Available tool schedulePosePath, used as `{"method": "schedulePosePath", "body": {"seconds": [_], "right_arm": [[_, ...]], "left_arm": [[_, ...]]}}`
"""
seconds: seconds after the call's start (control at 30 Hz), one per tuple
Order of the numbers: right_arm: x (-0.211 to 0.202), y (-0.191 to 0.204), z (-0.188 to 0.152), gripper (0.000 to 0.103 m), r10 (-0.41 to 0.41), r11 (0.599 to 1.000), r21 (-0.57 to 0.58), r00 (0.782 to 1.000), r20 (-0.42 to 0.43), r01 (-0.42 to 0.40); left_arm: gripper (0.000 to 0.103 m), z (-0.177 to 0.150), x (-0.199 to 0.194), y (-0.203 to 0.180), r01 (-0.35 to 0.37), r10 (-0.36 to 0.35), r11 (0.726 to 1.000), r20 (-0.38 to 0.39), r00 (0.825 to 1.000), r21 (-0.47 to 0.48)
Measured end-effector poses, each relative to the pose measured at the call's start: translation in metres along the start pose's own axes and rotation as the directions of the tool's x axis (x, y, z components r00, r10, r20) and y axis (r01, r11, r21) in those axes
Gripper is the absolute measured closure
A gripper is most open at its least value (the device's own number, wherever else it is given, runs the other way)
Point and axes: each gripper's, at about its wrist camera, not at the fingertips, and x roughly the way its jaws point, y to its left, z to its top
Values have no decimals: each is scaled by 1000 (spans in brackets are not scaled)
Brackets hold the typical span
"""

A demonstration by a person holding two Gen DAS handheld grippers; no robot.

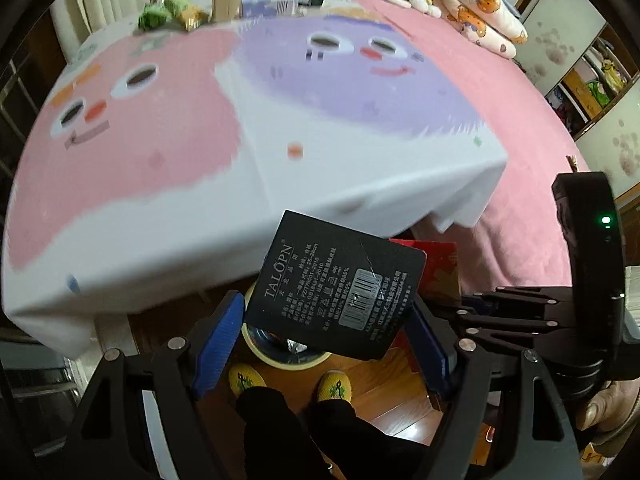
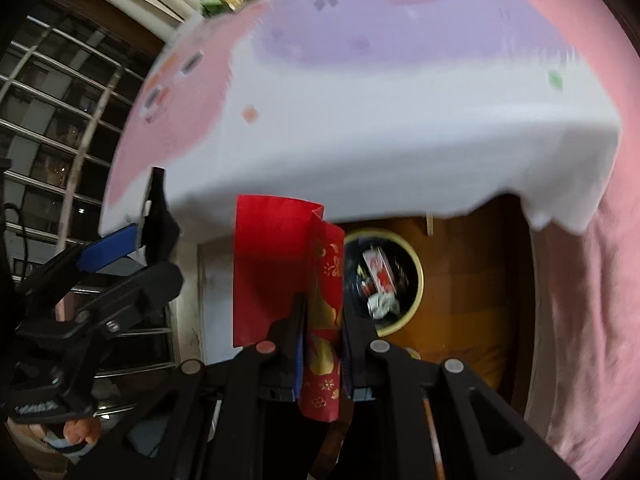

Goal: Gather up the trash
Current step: 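Lower both tools over the bin and open them to drop box and envelope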

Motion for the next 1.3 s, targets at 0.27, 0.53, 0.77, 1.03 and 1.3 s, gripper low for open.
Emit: {"method": "schedulePosePath", "body": {"seconds": [0.27, 0.53, 0.77, 1.03, 1.3], "right_arm": [[115, -47, -24, 89, -24, 996, 87, 996, -87, 31], [208, -87, -30, 88, -43, 986, 156, 993, -114, 61], [249, -98, -26, 87, -47, 983, 172, 992, -115, 67], [260, -96, -19, 66, -39, 979, 192, 993, -108, 60], [248, -81, -12, 43, -34, 985, 164, 995, -91, 48]], "left_arm": [[25, -51, 97, 18, 8, -12, 998, -65, 998, -62], [24, -75, 190, 36, -12, 6, 998, -101, 995, -56], [12, -84, 229, 56, -46, 37, 997, -126, 991, -68], [10, -85, 223, 73, -84, 72, 991, -105, 992, -105], [10, -78, 180, 83, -114, 110, 983, -33, 993, -147]]}}
